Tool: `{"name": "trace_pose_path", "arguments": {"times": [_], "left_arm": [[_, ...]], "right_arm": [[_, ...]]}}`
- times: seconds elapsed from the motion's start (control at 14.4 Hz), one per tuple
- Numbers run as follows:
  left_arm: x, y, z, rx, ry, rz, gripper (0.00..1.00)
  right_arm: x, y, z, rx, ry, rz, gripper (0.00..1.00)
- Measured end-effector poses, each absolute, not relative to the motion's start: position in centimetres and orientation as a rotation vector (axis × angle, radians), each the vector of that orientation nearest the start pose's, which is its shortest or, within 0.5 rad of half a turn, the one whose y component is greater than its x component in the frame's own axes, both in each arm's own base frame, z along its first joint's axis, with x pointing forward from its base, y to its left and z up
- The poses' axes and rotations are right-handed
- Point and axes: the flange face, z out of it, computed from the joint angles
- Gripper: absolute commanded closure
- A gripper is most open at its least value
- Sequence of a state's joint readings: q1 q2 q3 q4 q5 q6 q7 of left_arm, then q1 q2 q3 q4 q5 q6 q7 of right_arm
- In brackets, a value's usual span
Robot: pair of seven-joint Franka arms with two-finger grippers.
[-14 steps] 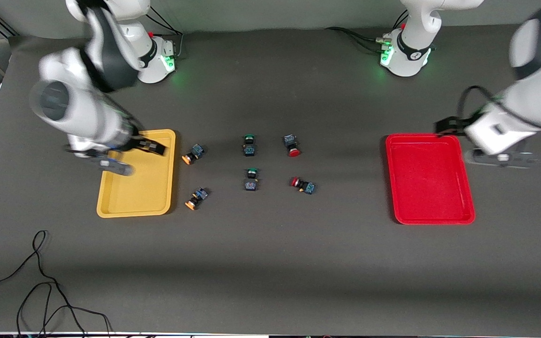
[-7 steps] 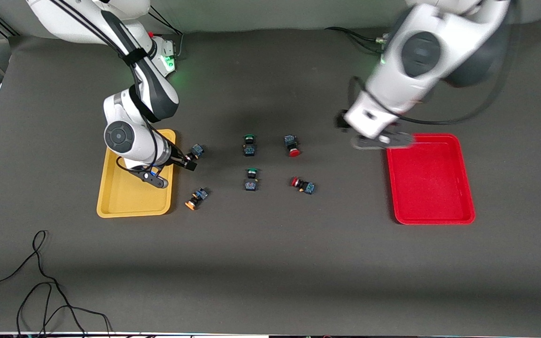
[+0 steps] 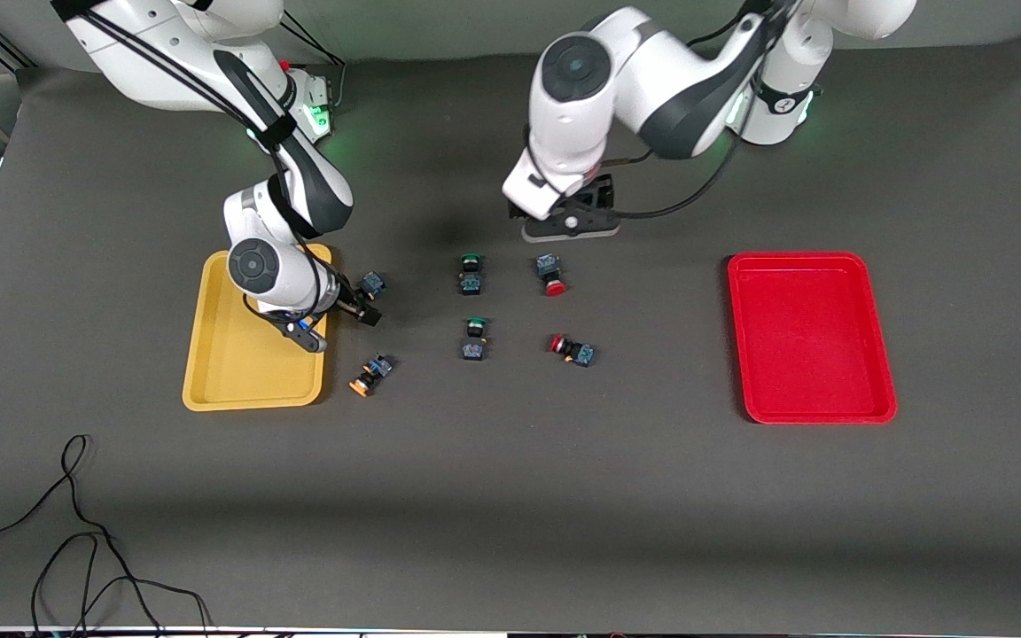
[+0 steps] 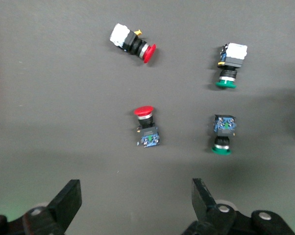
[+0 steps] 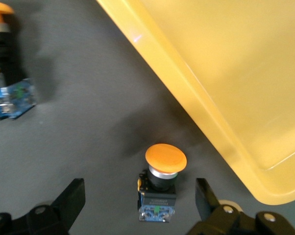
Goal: Place red and yellow buttons in trays
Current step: 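Grasp the yellow button with the right gripper while the left gripper reaches the red button, then carry the yellow button into the yellow tray while the left gripper carries the red button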
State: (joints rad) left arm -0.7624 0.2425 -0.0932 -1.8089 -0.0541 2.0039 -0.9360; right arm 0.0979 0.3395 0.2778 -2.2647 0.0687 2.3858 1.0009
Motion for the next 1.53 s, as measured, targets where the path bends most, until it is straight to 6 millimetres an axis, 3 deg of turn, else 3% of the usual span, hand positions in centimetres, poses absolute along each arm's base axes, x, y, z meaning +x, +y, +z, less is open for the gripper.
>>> {"name": "trace_pose_path", "arguments": {"times": [0.21, 0.35, 0.49, 0.69, 0.76, 0.97, 1.11, 1.18, 1.32, 1.53], "left_arm": [[40.6, -48.6, 33.3, -3.123, -0.182, 0.12, 0.0], [41.0, -48.8, 28.3, -3.121, -0.192, 0.123, 0.0], [41.0, -48.4, 24.1, -3.112, -0.192, 0.122, 0.0], [40.4, -47.7, 20.4, -3.101, -0.207, 0.135, 0.0], [40.5, -47.5, 19.6, -3.099, -0.232, 0.133, 0.02], [40.7, -47.3, 18.3, -3.098, -0.331, 0.117, 0.65], [40.8, -47.3, 18.3, -3.093, -0.384, 0.113, 0.86], [40.8, -47.3, 18.3, -3.091, -0.403, 0.113, 0.92], [41.0, -47.1, 18.4, -3.087, -0.429, 0.11, 0.93], [42.8, -46.7, 20.1, -3.093, -0.473, 0.094, 0.94]], "right_arm": [[46.5, 19.7, 18.2, -2.94, 1.11, 0.381, 0.0], [46.0, 20.0, 17.7, -2.934, 1.121, 0.378, 0.02], [45.9, 20.0, 17.4, -2.933, 1.128, 0.385, 0.2], [45.9, 20.0, 17.4, -2.931, 1.13, 0.383, 0.57], [45.9, 20.0, 17.4, -2.931, 1.13, 0.383, 0.64], [45.9, 20.0, 17.5, -2.93, 1.13, 0.381, 0.73], [45.9, 20.0, 17.5, -2.93, 1.13, 0.381, 0.76], [46.0, 20.0, 17.5, -2.93, 1.13, 0.38, 0.76], [46.1, 20.3, 17.9, -2.93, 1.121, 0.371, 0.76], [47.0, 20.6, 21.6, -2.94, 1.11, 0.34, 0.77]]}}
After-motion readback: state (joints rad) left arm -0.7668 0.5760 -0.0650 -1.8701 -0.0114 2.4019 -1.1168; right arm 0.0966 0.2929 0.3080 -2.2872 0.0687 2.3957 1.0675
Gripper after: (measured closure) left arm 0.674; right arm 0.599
